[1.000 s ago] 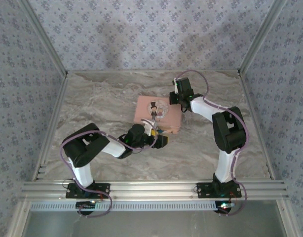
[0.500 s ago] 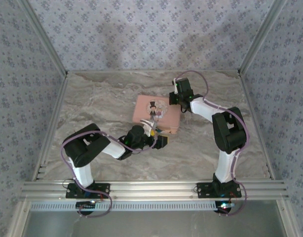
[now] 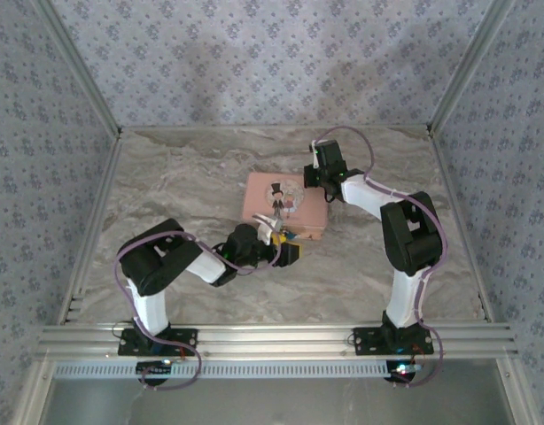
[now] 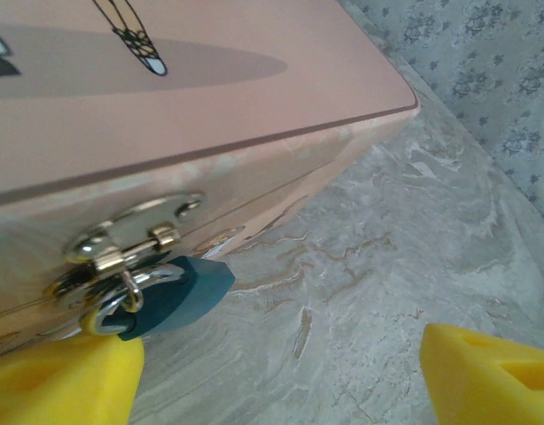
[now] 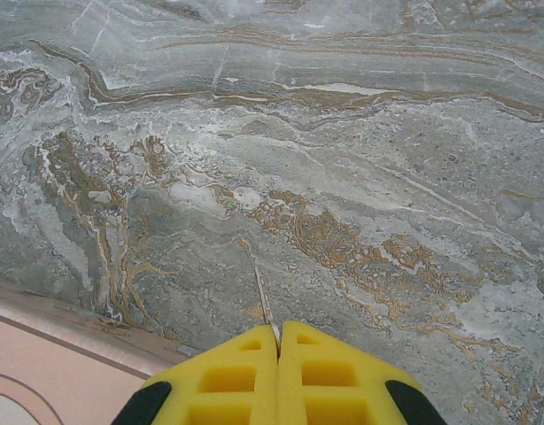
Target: Unlock a padlock with a key
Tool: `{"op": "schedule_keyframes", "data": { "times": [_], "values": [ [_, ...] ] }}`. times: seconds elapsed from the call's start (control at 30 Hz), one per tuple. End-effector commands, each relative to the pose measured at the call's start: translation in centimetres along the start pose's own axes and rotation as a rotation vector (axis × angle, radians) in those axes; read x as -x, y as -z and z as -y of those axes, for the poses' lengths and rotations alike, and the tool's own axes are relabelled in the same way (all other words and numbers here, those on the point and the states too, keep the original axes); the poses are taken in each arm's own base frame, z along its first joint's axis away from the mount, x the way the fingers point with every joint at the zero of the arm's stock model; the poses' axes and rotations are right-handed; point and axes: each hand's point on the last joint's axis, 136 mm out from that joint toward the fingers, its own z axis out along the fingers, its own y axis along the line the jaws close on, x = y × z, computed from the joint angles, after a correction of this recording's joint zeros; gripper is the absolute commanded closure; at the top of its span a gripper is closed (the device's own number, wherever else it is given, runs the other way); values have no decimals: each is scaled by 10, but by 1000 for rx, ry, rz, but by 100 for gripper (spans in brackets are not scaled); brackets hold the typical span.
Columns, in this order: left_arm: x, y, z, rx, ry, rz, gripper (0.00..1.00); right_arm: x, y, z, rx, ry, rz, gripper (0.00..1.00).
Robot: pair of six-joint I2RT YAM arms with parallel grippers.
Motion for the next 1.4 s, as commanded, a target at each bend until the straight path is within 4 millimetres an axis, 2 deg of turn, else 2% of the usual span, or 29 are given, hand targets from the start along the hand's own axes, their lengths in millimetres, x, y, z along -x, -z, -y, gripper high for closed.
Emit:
{"op": "schedule_keyframes", "data": {
  "times": [0.0, 0.23, 0.33, 0.43, 0.6, 0.8, 1.07, 1.3, 1.33, 1.37],
  "values": [
    [55, 11, 31, -143, -50, 186, 20, -48, 1, -20, 53, 41, -162, 100],
    [57, 10, 23, -124, -6, 201, 19, -49, 2, -20, 50, 43, -163, 100],
    [57, 11, 10, -61, 12, 235, 12, -48, 3, -21, 51, 45, -161, 100],
    [55, 11, -9, 37, 29, 247, 10, -49, 3, -22, 51, 47, -162, 100],
    [53, 13, -20, 118, 44, 252, 7, -49, 3, -23, 49, 49, -159, 100],
    [47, 13, 9, -49, 19, 203, 17, -48, 3, -23, 48, 53, -158, 100],
    [44, 28, 20, -116, 13, 177, 22, -47, 3, -22, 43, 55, -156, 100],
    [43, 30, 0, -39, 47, 183, 33, -42, 4, -24, 45, 55, -149, 100],
    [43, 31, -3, -27, 54, 188, 32, -42, 4, -24, 44, 53, -148, 100],
    [42, 33, -8, -8, 64, 196, 28, -42, 5, -25, 48, 55, -149, 100]
  ]
}}
